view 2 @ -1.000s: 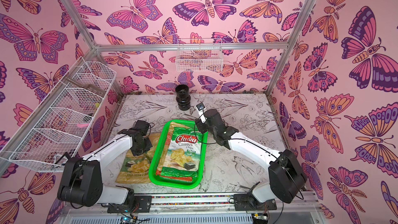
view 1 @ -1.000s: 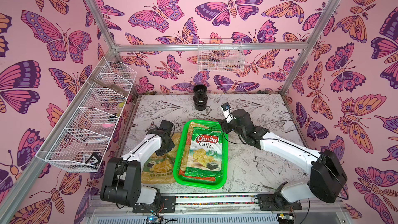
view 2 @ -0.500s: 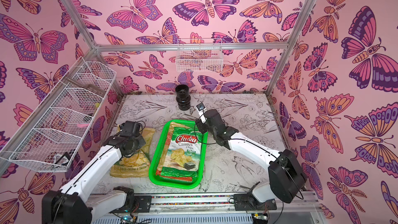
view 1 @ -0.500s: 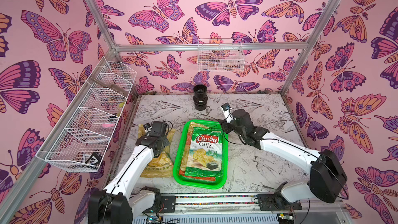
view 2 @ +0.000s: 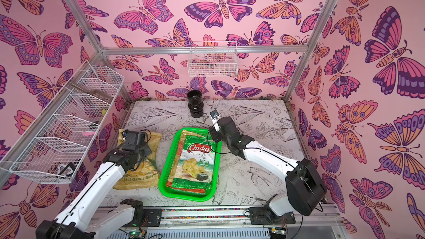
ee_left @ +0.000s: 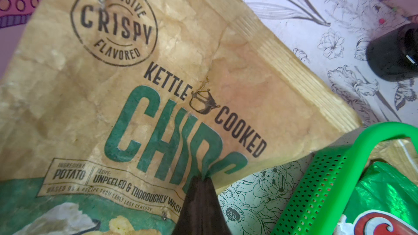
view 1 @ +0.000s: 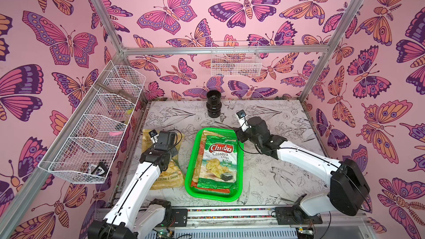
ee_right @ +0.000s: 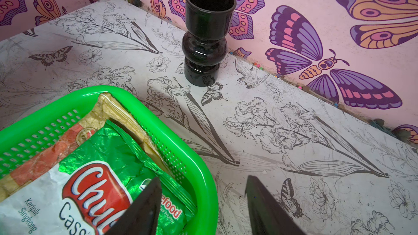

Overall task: Put the potato chips into the basket
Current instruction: Pick up the potato chip from the center of the board.

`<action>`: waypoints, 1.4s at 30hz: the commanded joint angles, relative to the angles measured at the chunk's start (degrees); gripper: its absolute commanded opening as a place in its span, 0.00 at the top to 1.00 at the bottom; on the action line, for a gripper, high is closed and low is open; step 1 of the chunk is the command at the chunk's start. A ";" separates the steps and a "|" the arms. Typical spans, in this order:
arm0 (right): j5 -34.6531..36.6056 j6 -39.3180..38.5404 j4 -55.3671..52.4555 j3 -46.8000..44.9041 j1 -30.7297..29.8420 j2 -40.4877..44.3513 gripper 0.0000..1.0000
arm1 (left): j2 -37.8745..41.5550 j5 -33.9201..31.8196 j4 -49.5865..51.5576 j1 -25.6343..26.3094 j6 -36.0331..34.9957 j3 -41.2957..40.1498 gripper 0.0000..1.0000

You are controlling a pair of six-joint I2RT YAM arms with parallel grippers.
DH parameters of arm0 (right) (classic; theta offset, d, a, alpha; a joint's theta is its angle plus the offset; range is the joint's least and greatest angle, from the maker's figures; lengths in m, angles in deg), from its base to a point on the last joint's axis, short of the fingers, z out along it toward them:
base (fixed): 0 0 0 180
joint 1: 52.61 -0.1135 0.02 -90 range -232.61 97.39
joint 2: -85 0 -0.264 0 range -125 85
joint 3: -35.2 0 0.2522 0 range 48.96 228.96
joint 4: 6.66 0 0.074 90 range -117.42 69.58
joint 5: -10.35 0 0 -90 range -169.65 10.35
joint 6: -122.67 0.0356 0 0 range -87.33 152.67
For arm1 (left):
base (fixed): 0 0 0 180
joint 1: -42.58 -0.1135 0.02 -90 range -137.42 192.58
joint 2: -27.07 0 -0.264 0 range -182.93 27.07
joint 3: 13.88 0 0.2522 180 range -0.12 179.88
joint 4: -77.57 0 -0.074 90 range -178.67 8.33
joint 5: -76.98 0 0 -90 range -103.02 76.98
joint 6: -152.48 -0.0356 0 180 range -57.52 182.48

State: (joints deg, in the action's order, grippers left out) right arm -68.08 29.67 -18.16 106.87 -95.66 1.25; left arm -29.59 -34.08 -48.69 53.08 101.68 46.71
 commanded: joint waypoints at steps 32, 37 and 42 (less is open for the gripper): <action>4.24 -2.05 -0.60 1.42 0.16 -0.55 0.37 | -0.11 6.12 0.38 1.29 -7.13 12.74 1.00; 4.32 -2.06 -0.58 1.42 0.16 -0.54 0.37 | -0.20 6.12 1.75 1.36 -8.12 15.37 1.00; 4.64 -2.27 -0.70 1.74 0.16 -0.54 0.37 | -0.16 8.17 2.01 1.37 -7.77 17.04 1.00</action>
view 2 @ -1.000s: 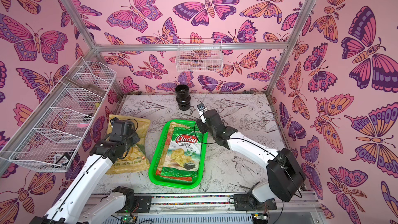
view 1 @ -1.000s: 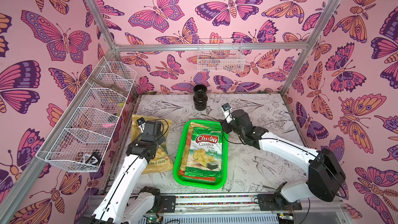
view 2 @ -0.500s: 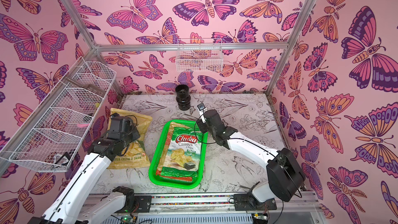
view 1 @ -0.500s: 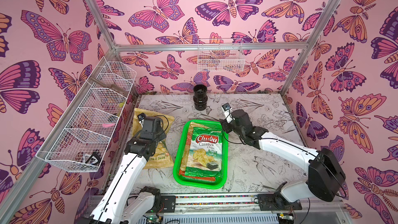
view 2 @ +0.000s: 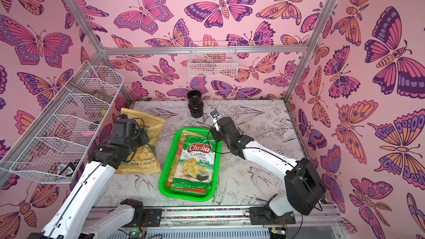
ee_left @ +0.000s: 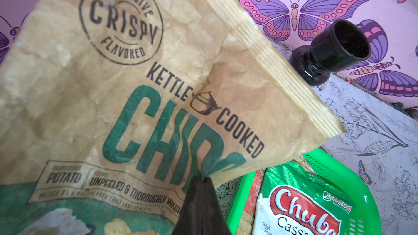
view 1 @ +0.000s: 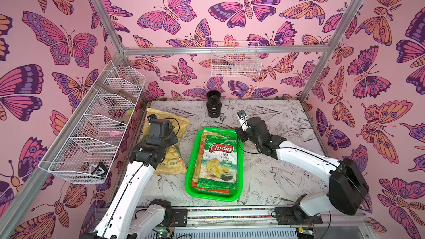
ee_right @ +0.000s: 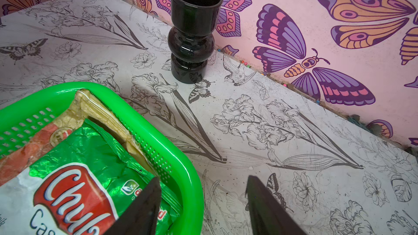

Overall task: Put the potato chips into the basket
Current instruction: Pick up the potato chip from the center of the board, then place the potato chip in the basket.

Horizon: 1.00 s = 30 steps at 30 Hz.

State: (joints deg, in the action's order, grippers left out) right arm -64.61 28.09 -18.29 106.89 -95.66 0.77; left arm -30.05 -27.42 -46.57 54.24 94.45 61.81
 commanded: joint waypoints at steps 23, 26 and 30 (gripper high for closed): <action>6.59 -4.74 0.25 0.84 0.59 0.52 0.36 | -3.52 9.12 -6.49 13.02 25.41 -1.23 1.00; 7.11 -4.74 0.53 0.27 0.84 0.87 0.36 | -3.52 9.12 -7.84 15.40 29.03 -2.27 1.00; 7.88 -5.41 1.59 -0.09 1.02 0.99 0.36 | -4.58 9.06 -10.42 18.04 32.97 -3.85 1.00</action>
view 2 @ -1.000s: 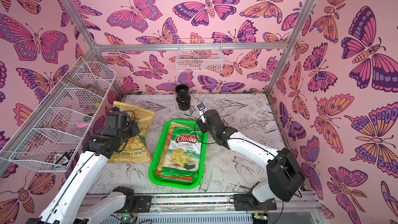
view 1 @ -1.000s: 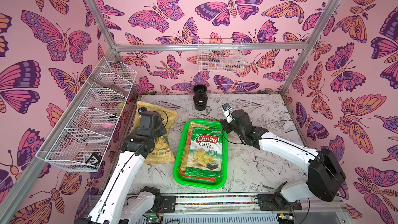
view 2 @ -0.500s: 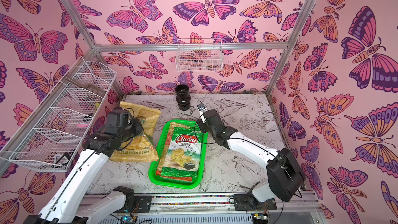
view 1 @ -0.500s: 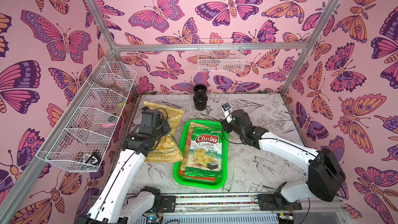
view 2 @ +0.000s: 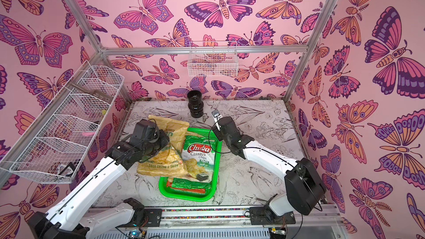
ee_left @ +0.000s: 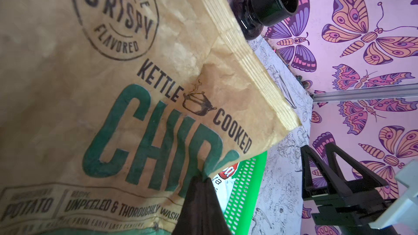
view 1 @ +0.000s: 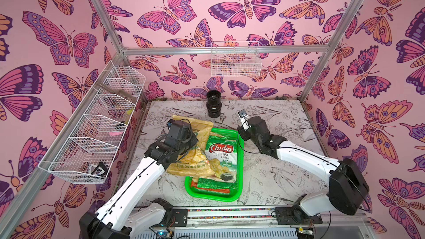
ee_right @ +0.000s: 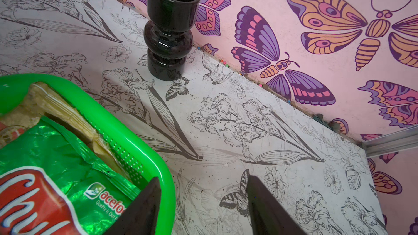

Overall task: Put the potato chips into the basket
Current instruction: Place the potato chip in the basket.

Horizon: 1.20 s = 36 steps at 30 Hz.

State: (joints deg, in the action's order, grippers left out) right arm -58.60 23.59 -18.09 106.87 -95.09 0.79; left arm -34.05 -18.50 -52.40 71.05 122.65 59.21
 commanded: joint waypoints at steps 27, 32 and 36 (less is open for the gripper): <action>2.63 -2.56 3.21 -1.31 1.26 1.63 0.36 | -14.38 11.89 -14.60 8.89 15.96 -3.25 1.00; 2.67 -2.43 3.47 -1.48 1.24 1.37 0.36 | -14.66 11.27 -16.10 10.21 17.73 -4.92 1.00; 1.85 -1.93 3.33 -1.53 1.26 1.15 0.36 | -16.36 12.80 -16.75 10.13 18.38 -5.98 0.66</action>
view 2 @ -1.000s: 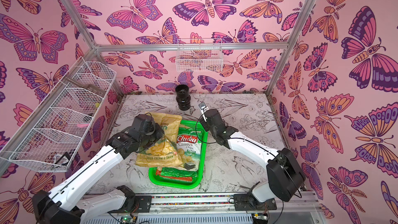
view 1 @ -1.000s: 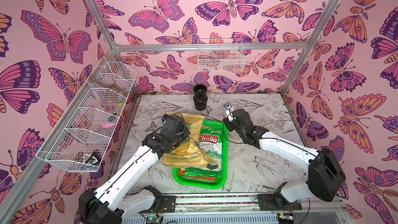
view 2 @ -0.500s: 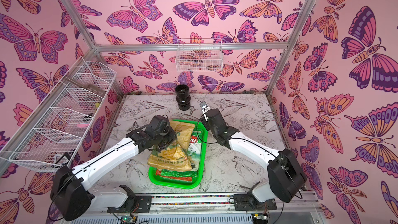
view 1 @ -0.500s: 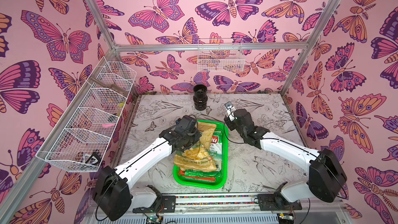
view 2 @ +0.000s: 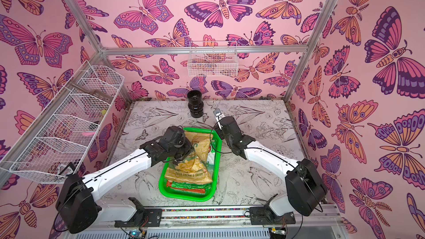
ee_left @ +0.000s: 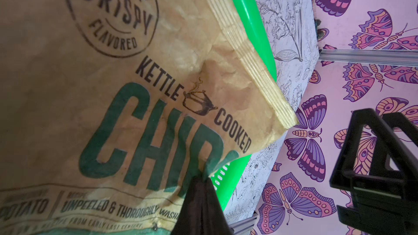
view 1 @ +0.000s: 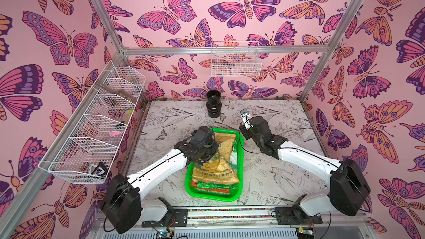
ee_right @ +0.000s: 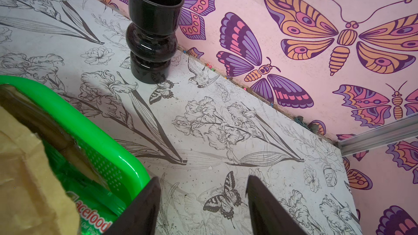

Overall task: Put the potato chips into the basket
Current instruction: Place the potato chip in the basket.

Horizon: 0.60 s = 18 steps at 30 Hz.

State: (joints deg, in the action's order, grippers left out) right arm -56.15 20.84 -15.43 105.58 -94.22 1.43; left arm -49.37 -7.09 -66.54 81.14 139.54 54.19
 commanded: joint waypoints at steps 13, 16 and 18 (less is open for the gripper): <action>-33.17 3.24 -9.29 4.37 0.21 1.22 0.42 | -2.26 1.57 -0.71 -0.40 -2.79 -3.16 0.51; -46.24 9.14 -7.36 4.07 0.12 0.41 0.48 | -4.06 4.35 -0.72 -1.16 -2.54 -5.19 0.51; -50.79 13.29 -5.59 3.94 -0.33 -0.92 0.54 | -4.49 5.49 -0.70 -2.26 -2.55 -7.24 0.51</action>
State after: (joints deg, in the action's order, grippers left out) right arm -92.50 27.35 -21.68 107.90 -94.13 1.40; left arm -52.67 -4.09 -69.19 80.16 137.95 49.86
